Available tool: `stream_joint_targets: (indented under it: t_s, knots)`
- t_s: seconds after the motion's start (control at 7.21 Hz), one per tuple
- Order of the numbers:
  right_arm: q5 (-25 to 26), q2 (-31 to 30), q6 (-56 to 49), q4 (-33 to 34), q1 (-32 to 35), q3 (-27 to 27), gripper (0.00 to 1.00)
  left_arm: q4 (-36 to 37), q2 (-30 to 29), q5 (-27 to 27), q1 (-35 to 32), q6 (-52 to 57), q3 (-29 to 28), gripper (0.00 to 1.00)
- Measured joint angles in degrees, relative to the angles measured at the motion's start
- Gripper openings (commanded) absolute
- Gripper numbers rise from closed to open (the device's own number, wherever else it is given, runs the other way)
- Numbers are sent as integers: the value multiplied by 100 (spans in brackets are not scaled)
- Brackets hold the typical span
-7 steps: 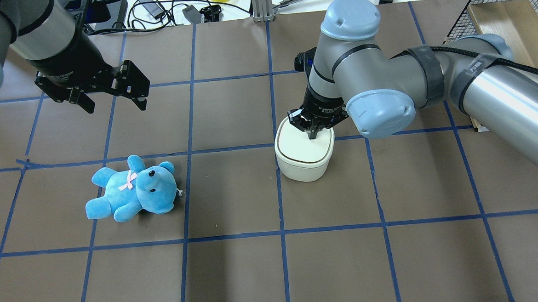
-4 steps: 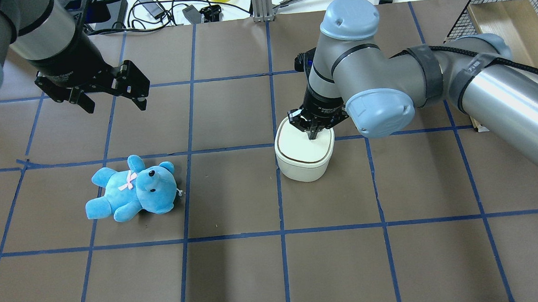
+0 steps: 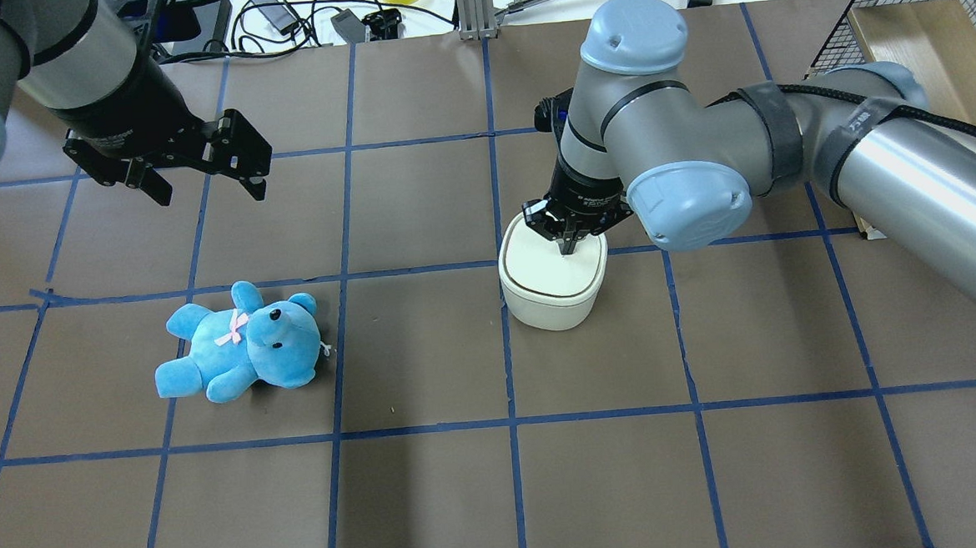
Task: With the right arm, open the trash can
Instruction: 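Press the right gripper down on the lid's edge farthest from the robot, then lift the right gripper so the lid flips open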
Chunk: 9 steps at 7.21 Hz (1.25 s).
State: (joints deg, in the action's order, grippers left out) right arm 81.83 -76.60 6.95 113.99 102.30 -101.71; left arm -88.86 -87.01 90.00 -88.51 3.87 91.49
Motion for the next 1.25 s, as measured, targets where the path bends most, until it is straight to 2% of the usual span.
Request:
stream_joint_targets:
  t_s: [0.28,0.42,0.55,0.97,1.11,1.25]
  knots:
    - [14,5,38,-68,0,22,0,0,0,0,0,0,0,100]
    - [47,-32,124,-346,0,154,0,0,0,0,0,0,0,100]
    - [71,-105,221,-882,1,446,0,0,0,0,0,0,0,100]
    - [151,-240,291,-2903,-23,1777,0,0,0,0,0,0,0,100]
    - [318,-253,256,-3296,-45,2123,12,0,0,0,0,0,0,100]
    - [542,-285,100,-3538,-79,2357,41,0,0,0,0,0,0,100]
